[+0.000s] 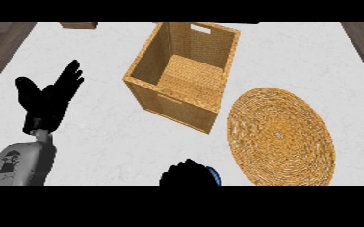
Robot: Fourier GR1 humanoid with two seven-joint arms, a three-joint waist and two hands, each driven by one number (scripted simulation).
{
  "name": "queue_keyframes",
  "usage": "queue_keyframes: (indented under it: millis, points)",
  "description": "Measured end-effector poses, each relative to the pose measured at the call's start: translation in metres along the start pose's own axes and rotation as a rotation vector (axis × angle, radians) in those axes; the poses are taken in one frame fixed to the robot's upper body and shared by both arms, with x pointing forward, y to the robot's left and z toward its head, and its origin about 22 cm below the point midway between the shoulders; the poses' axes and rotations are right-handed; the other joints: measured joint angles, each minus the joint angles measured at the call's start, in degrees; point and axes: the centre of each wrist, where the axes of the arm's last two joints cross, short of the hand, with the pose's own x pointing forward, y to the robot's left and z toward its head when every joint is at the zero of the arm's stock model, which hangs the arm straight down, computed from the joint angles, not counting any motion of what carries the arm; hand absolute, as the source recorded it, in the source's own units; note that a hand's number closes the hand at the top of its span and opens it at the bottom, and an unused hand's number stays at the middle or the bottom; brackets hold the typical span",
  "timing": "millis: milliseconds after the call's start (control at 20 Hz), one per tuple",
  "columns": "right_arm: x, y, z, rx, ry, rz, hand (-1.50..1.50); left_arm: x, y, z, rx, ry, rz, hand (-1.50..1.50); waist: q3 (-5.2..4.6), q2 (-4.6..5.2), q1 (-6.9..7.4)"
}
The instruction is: Pick the can from the placemat and place it in the basket
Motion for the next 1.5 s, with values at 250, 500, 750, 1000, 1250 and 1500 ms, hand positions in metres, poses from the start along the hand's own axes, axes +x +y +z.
queue_keyframes:
  millis: [250,500,750,1000,1250,1500]
  points:
    - [0.003,0.001,0.001,-0.138,-0.024,-0.016,1.50,-0.002,0.000,0.000,0.008,0.011,-0.001,0.00,-0.27,-0.57,-0.75]
    - [0.007,-0.003,-0.003,-0.255,-0.020,-0.001,1.50,-0.004,0.002,0.001,0.018,0.017,-0.003,0.00,-0.49,-0.72,-1.15]
    - [0.030,-0.017,-0.016,-0.361,-0.012,-0.037,1.50,-0.001,0.003,0.000,0.016,0.013,-0.012,0.00,-0.61,-0.67,-1.10]
    - [0.053,-0.038,-0.033,-0.466,-0.001,-0.060,1.50,-0.001,0.002,-0.001,0.013,0.013,-0.012,0.00,-0.71,-0.52,-0.52]
    - [0.064,-0.059,-0.055,-0.565,0.012,-0.018,1.50,0.002,-0.001,-0.003,0.001,0.009,-0.015,0.00,-0.76,-0.48,0.12]
    - [0.072,-0.078,-0.085,-0.662,0.056,0.069,1.50,0.006,-0.002,-0.005,-0.006,0.003,-0.015,0.00,-0.78,-0.37,0.57]
